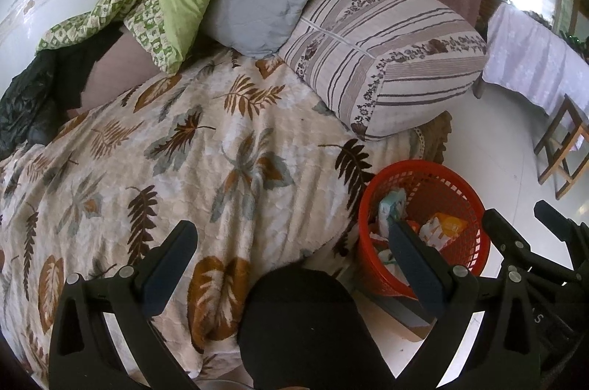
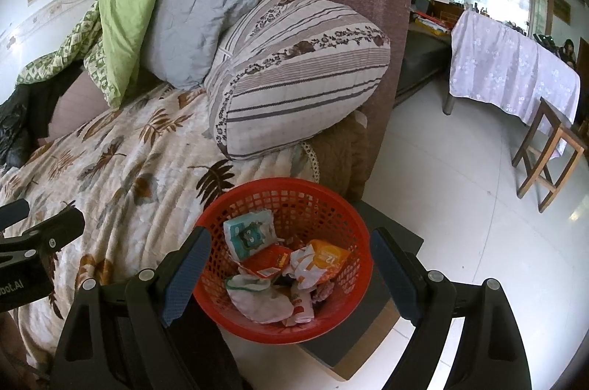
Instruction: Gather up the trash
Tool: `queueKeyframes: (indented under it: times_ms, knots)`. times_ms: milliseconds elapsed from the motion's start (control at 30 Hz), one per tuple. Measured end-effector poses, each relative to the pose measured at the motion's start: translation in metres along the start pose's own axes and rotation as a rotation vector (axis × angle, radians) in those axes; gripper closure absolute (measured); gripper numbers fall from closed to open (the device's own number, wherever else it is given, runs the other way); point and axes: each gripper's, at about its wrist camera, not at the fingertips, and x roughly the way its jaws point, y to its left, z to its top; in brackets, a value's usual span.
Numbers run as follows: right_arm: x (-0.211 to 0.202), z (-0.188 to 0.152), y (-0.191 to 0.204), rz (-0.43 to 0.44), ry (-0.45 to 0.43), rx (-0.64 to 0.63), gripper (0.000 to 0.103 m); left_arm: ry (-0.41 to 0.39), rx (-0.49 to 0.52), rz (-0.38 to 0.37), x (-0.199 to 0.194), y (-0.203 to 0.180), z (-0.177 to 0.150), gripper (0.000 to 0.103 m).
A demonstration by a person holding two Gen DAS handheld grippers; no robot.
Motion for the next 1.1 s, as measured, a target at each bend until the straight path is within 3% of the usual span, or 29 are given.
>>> queueKeyframes:
  times_ms: [1100]
  knots:
    - [-0.001,-0.004,-0.011,-0.025,-0.015,0.015,0.013,0.014,0.042,-0.029,-0.001,-0.009,-0.005,0.000]
